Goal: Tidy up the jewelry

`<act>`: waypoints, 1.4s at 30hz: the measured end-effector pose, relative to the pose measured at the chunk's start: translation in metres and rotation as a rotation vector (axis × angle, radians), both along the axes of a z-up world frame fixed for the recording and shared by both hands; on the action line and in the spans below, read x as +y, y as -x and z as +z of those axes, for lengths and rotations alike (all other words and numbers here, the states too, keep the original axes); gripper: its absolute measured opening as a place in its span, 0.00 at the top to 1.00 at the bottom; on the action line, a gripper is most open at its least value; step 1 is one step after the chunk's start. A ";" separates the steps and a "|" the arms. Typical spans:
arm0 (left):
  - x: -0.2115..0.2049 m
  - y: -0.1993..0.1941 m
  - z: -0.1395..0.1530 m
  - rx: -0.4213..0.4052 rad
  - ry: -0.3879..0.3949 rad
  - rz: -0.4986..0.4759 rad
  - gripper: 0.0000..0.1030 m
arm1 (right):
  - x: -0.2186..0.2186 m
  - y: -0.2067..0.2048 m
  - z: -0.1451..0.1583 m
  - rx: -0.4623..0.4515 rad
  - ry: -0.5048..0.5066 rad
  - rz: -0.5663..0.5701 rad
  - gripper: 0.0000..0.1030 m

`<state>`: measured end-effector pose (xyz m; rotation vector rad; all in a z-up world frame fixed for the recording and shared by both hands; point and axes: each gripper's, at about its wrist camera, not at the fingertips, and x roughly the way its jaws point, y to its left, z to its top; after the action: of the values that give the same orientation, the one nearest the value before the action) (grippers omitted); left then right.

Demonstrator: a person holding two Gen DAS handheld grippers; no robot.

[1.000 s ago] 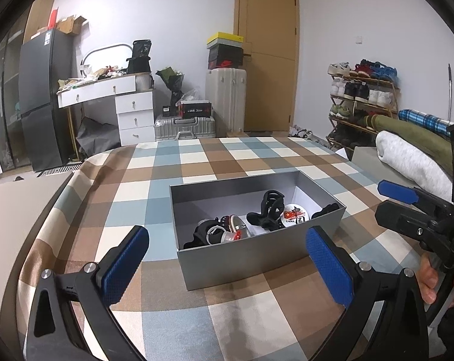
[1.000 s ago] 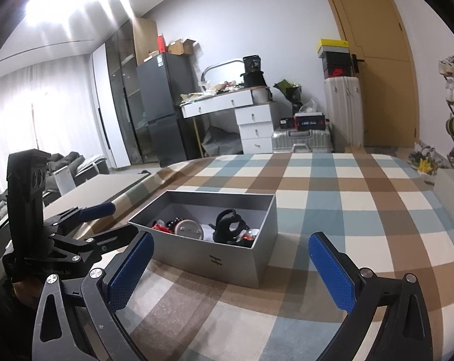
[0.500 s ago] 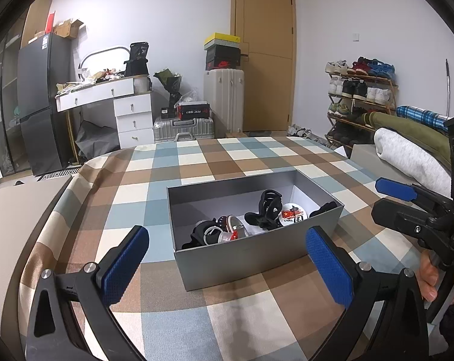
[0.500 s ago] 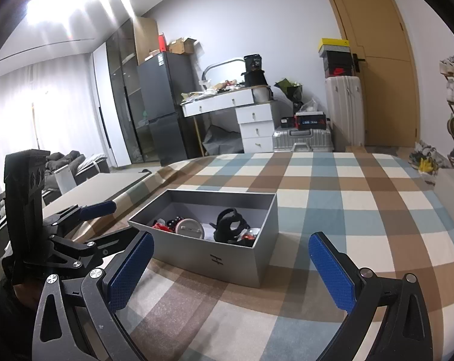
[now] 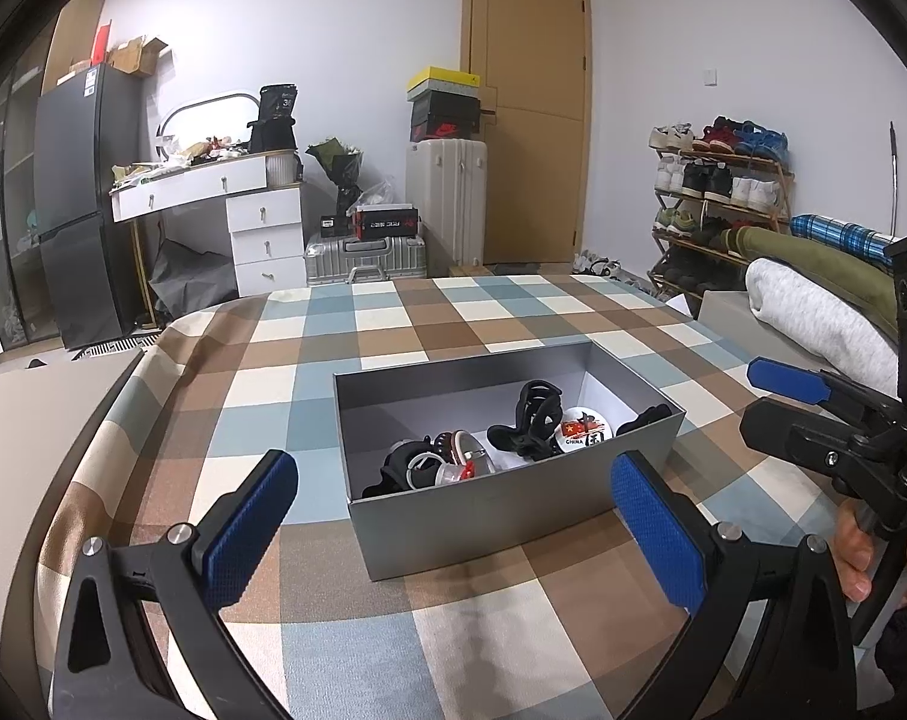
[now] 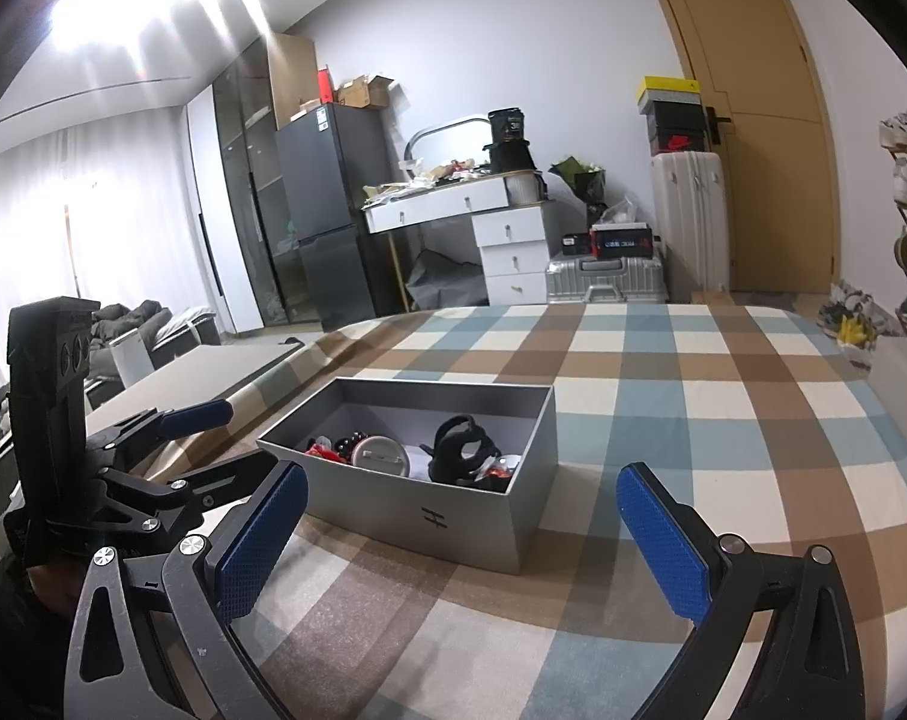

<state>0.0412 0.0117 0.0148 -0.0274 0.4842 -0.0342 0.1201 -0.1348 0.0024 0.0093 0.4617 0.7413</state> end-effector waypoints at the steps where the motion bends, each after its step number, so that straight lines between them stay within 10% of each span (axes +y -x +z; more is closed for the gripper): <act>1: 0.000 0.000 0.000 0.000 0.000 0.000 0.01 | 0.000 0.000 0.000 0.000 0.000 0.000 0.00; 42: -0.004 0.001 0.002 -0.012 0.007 -0.020 0.01 | 0.000 0.000 -0.001 0.003 0.001 -0.003 0.00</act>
<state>0.0399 0.0078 0.0168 -0.0297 0.4724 -0.0553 0.1200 -0.1349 0.0016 0.0106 0.4650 0.7382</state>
